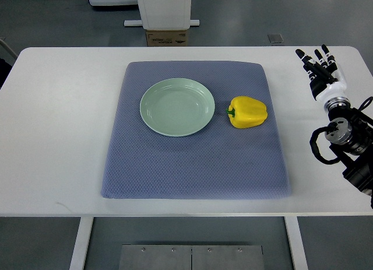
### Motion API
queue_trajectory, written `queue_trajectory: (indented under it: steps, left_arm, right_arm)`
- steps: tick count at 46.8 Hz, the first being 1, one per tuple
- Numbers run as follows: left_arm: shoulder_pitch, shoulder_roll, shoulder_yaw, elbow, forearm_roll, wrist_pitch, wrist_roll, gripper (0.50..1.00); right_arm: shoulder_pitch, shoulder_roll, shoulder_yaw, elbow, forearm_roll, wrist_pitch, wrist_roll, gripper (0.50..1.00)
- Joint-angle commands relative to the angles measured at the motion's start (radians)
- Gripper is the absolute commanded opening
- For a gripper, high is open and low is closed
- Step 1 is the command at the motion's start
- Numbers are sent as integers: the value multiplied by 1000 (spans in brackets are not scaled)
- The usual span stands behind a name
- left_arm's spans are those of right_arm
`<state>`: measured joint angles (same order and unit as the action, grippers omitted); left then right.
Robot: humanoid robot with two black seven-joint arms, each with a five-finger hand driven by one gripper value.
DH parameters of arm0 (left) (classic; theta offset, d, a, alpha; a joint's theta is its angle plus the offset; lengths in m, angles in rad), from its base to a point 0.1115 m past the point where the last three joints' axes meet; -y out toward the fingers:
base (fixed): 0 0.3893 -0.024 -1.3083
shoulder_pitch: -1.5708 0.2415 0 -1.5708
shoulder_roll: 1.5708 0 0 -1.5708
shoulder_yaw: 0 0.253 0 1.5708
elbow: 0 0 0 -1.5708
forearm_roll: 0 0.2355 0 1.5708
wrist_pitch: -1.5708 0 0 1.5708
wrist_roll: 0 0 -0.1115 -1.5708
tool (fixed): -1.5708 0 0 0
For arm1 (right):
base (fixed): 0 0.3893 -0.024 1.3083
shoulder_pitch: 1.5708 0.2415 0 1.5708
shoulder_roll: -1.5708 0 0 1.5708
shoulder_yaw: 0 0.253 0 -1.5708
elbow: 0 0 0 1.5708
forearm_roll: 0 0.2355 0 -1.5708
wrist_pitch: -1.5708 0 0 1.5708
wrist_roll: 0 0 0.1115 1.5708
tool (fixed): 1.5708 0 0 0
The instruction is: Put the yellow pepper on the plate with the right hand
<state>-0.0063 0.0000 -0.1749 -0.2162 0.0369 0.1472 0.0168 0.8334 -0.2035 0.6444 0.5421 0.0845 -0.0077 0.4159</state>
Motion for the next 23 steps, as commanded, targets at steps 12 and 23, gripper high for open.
queue_trajectory:
  steps: [12,23]
  left_arm:
    - [0,0,0,0,0,0,0,1000]
    - [0,0,0,0,0,0,0,1000]
  right_arm:
    - [0,-100,-86,216,-66,-24,6,1000]
    - [0,-182,-201,366,-218,-109,30,1000]
